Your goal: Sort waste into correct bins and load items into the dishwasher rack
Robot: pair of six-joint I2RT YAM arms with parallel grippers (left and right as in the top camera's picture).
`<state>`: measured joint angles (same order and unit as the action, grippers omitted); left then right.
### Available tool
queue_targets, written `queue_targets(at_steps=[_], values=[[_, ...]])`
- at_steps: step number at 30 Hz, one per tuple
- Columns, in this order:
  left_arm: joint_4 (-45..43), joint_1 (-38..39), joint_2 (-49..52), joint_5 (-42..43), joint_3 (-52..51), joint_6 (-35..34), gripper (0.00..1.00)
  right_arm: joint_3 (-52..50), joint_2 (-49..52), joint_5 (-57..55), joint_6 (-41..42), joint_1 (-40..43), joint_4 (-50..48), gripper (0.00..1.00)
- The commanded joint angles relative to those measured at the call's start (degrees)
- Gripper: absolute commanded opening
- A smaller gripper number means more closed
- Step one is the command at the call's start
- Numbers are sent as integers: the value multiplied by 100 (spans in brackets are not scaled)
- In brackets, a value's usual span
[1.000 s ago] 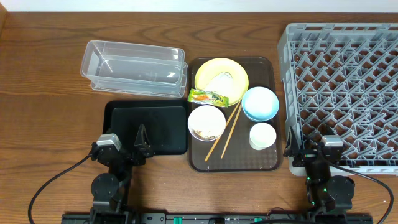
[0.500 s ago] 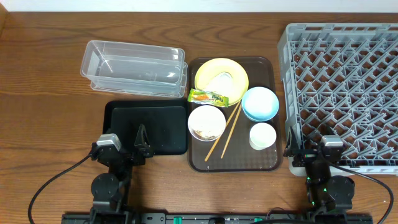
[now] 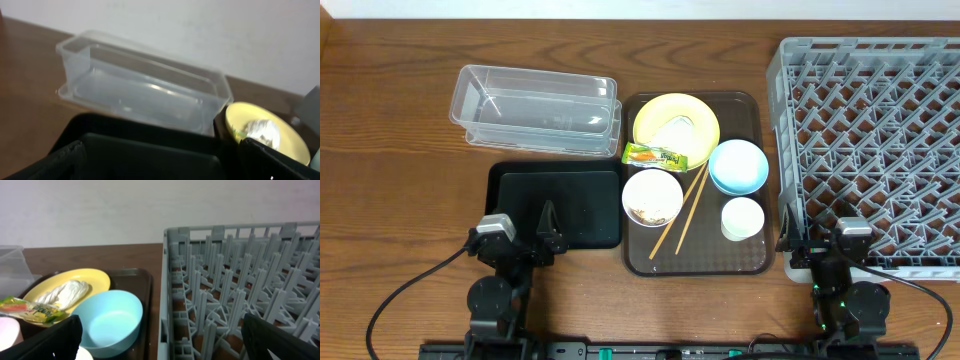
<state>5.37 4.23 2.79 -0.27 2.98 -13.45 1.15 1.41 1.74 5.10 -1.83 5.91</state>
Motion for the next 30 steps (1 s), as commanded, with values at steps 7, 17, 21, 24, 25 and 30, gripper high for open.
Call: queue_targets(at_steps=[7,17,21,24,25,30], values=[[935,-26,2035,-7,1792,79,99,1475,1394,-24,212,-24,981,99],[4017,-26,5556,433,5062,83,99,4037,4367,-33,-149,-24,3139,99],[5119,-26,6540,365,6094,87,99,4964,5425,-319,-221,-24,4159,99],[5110,-26,6793,699,6284,94,99,5281,5908,-286,-214,-24,4365,99],[4916,-24,6841,833,6282,98,99,5335,6019,-275,-212,-24,4378,99],[3545,203,7016,1375,6286,350,99,5362,6126,-232,-175,-24,4356,99]])
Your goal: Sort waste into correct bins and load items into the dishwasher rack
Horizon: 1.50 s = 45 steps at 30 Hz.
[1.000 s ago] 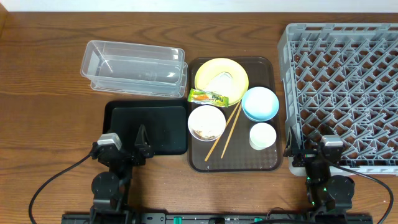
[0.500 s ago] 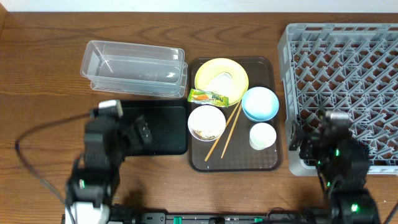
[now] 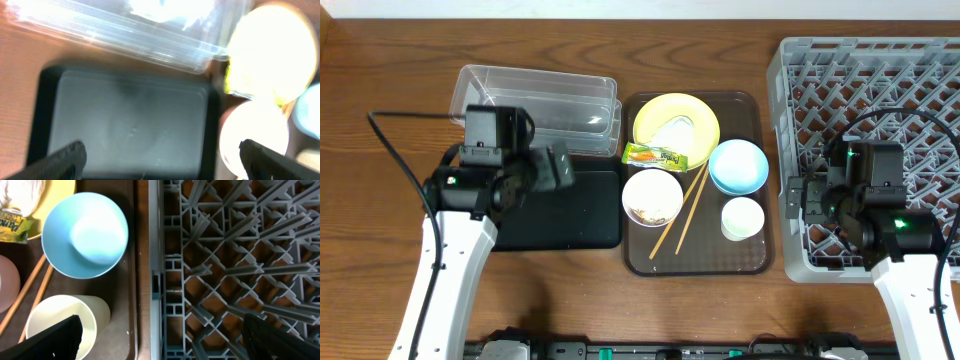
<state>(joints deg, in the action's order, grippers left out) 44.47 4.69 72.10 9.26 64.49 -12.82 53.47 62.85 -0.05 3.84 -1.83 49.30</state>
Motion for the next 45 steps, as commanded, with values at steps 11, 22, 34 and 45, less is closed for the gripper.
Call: queue_targets(at_steps=[11,22,34,45], values=[[-2962,1541,1613,50,299,1626,100,129,-22,55,-50,-24,2,99],[-4983,2341,3442,59,299,1624,100,129,-22,127,-48,-24,26,99],[-5842,2529,4642,59,297,1558,86,129,-22,205,-48,-24,63,99],[-5827,2522,4245,190,299,1421,20,129,-22,205,-48,-24,105,99]])
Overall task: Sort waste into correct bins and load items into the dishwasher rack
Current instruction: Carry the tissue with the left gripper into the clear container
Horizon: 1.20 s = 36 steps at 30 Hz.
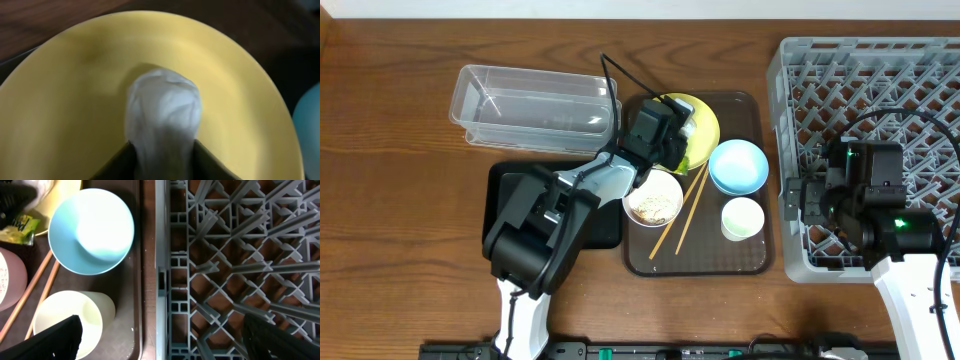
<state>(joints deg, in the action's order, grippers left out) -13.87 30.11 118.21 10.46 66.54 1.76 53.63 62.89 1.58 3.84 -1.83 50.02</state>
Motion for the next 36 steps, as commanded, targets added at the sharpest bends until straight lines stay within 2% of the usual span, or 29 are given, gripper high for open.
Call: queue_targets(at_steps=[1,3,7,12,15,19,20,22,24,25,26,28,33,36], values=[[9,-20,-461,68,94,-35,15,114,-26,42,-48,-24,42,99],[57,-20,-763,66,94,-35,9,114,-26,39,-48,-24,57,99],[313,-118,-1493,-83,92,-48,9,114,-28,39,-50,-24,57,99],[1078,-479,-2223,-1200,92,-590,9,114,-28,39,-50,-24,57,99],[1534,-855,-2328,-1550,92,-1178,9,114,-26,42,-50,-24,57,99],[1930,-1351,-2232,-1550,92,-2232,10,114,-28,42,-48,-24,59,99],[1989,-1471,-2192,-1550,92,-2446,14,114,-28,42,-48,-24,61,99],[2079,-1661,-2116,-1545,92,-2712,28,114,-28,42,-48,-24,61,99],[2225,-1773,-2085,-1543,92,-2892,33,114,-28,42,-48,-24,59,99],[2299,-1803,-2085,-1543,92,-2990,49,114,-28,42,-48,-24,61,99],[2328,-1810,-2090,-1515,92,-3012,59,114,-28,42,-48,-24,61,99],[2330,-1803,-2142,-1279,92,-2881,66,114,-28,42,-48,-24,61,99],[2490,-1521,-2465,-870,92,-2186,88,114,-26,42,-48,-24,61,99],[2726,-1115,-2538,-197,92,-566,90,114,-26,42,-50,-24,57,99]])
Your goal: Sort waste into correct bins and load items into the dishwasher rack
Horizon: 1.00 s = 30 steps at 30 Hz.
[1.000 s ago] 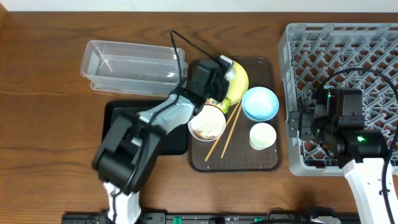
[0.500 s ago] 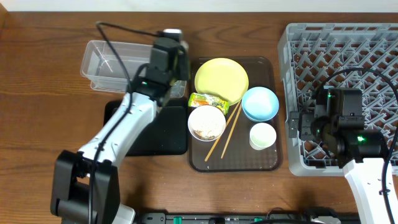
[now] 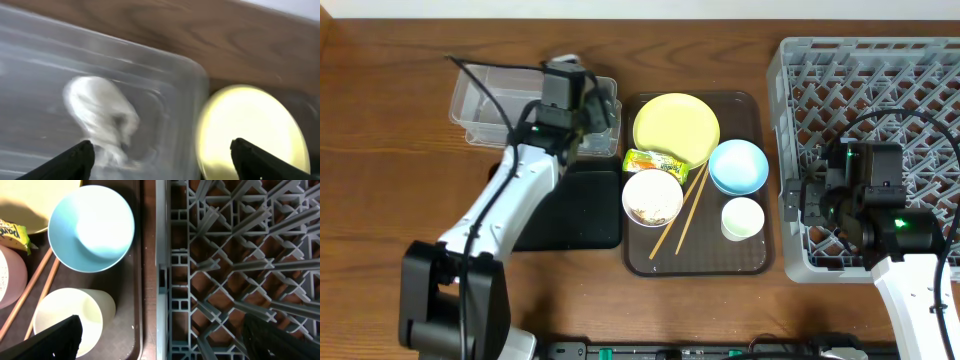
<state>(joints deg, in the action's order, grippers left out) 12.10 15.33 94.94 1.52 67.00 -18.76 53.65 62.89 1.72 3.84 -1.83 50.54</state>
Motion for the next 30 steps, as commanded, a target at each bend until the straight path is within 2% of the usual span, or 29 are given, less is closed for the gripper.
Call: queue_targets(at_steps=[1,3,6,10,25,30], values=[[258,531,-205,879,46,2127,90,111,-26,28,-48,-24,7,99],[520,848,-166,942,46,3209,91,111,-26,28,-48,-24,7,99],[719,1233,-52,942,46,4354,91,111,-26,28,-48,-24,9,99],[688,1543,214,940,39,5108,91,111,-26,31,-46,-24,17,99],[59,1587,1029,938,39,5265,88,111,-26,28,-48,-24,55,99],[-33,1582,1200,656,39,5263,82,111,-26,31,-48,-24,52,99]])
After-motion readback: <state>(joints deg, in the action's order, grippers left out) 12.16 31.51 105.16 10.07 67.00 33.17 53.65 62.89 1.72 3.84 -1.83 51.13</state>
